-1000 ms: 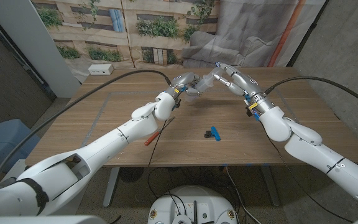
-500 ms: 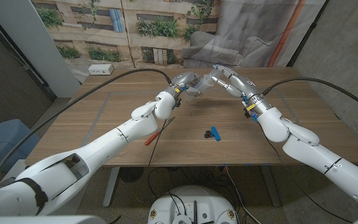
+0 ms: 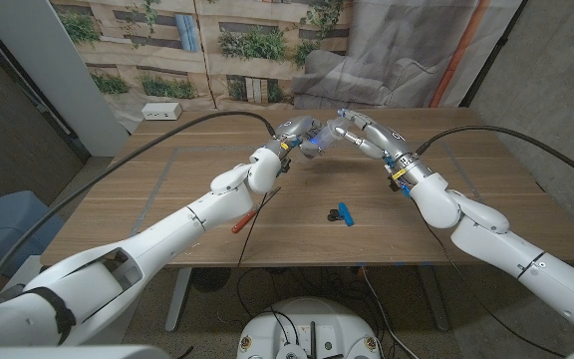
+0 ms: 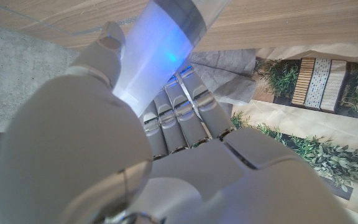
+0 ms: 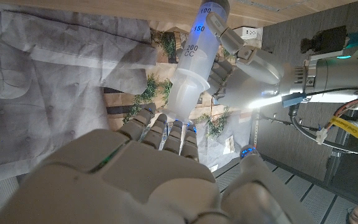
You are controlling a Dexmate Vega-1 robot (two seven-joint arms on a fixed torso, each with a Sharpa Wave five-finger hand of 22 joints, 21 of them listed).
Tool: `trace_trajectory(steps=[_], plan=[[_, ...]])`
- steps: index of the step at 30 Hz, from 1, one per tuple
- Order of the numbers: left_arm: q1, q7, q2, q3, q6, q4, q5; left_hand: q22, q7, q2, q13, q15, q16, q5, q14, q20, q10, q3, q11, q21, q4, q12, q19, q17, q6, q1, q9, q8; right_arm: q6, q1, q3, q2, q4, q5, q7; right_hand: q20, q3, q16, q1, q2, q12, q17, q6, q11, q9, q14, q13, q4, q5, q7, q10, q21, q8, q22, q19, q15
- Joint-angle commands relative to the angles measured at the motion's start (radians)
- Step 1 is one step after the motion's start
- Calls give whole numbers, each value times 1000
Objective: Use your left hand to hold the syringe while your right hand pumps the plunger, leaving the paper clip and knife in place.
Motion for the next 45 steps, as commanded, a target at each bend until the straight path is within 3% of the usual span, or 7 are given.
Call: trace_trajectory(steps=[1, 29, 45], plan=[[5, 9, -3, -2, -2, 0, 0, 4, -1, 149, 2, -104, 4, 5, 26, -91, 65, 110, -69, 6, 104, 0, 73, 3, 74, -113, 1, 5, 9, 16, -15, 3, 10, -2, 11, -46, 4, 3, -15, 22, 4, 2, 1, 11, 2, 3, 4, 5, 2, 2, 7, -3, 0, 2, 10, -63], [8, 15, -4, -1, 0, -3, 5, 5, -1, 149, 2, -105, 4, 5, 26, -91, 60, 117, -67, 5, 104, -2, 73, 3, 74, -116, 2, 5, 39, 39, -40, 27, 42, 8, 14, -45, 7, 0, -13, 22, 4, 1, 0, 9, 2, 3, 4, 7, 3, 4, 5, -4, 1, 2, 9, -62], [14, 6, 6, -5, 9, -16, 6, 5, -3, 148, 3, -106, 4, 5, 26, -90, 61, 120, -67, 5, 103, -1, 72, 3, 74, -117, 2, 5, 41, 2, 28, 12, 12, 30, -50, -42, 10, 0, -11, 21, 4, 1, 0, 8, 2, 8, 4, 6, 3, 3, 6, -3, 1, 2, 14, -59]])
